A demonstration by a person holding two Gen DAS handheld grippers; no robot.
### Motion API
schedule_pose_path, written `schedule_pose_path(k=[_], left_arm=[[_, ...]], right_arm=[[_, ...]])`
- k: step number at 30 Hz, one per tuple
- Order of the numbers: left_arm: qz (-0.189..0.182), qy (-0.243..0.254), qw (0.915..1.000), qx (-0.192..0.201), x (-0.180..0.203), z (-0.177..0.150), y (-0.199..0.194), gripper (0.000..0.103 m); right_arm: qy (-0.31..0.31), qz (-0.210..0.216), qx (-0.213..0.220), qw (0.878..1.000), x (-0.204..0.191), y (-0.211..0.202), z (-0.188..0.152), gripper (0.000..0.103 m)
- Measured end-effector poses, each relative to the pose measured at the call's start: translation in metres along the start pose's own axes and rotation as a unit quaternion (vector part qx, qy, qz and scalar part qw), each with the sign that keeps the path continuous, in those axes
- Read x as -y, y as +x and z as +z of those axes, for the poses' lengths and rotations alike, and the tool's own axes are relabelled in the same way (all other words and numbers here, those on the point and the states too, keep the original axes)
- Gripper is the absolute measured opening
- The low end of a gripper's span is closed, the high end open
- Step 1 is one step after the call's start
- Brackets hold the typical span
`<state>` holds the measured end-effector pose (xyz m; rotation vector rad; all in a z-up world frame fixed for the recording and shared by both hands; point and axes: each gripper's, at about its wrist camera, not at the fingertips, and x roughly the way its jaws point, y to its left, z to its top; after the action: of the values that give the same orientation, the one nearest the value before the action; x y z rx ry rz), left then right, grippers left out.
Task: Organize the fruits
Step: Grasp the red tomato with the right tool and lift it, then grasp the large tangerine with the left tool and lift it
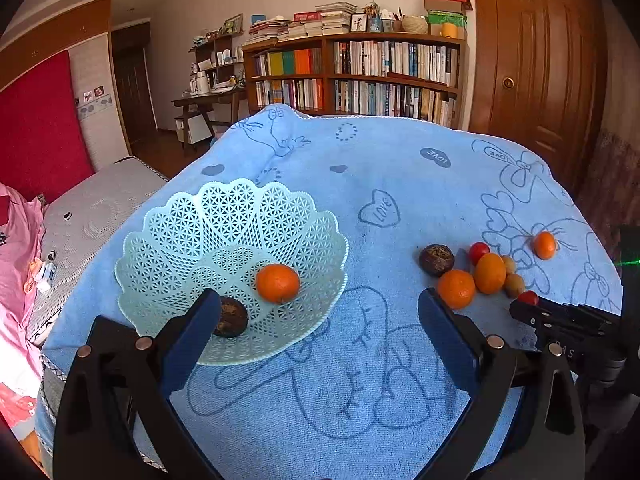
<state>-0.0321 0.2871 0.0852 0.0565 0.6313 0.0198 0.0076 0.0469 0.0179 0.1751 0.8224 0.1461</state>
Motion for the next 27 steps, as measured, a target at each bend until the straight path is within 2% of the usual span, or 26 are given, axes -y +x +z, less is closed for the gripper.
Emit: schedule_pose_path(k=[10, 20, 22, 27], left_arm=[[-0.031, 0.051, 0.9981, -0.014, 0.046, -0.001, 0.017, 0.1], [-0.05, 0.078, 0.9952, -0.031, 0.082, 0.0, 0.042, 0.1], [-0.053, 0.082, 0.9946, -0.034, 0.087, 0.0, 0.046, 0.093], [-0.069, 0.091, 0.992, -0.053, 0.098, -0.002, 0.061, 0.083]], right_arm=[[0.032, -0.019, 0.026, 0.999, 0.038, -0.019, -0.002, 0.031], [0.054, -0.005, 0.029, 0.998, 0.052, -0.017, -0.005, 0.031], [0.056, -0.003, 0.027, 0.998, 0.052, -0.015, -0.006, 0.031], [0.06, 0.001, 0.026, 0.998, 0.053, -0.014, -0.007, 0.031]])
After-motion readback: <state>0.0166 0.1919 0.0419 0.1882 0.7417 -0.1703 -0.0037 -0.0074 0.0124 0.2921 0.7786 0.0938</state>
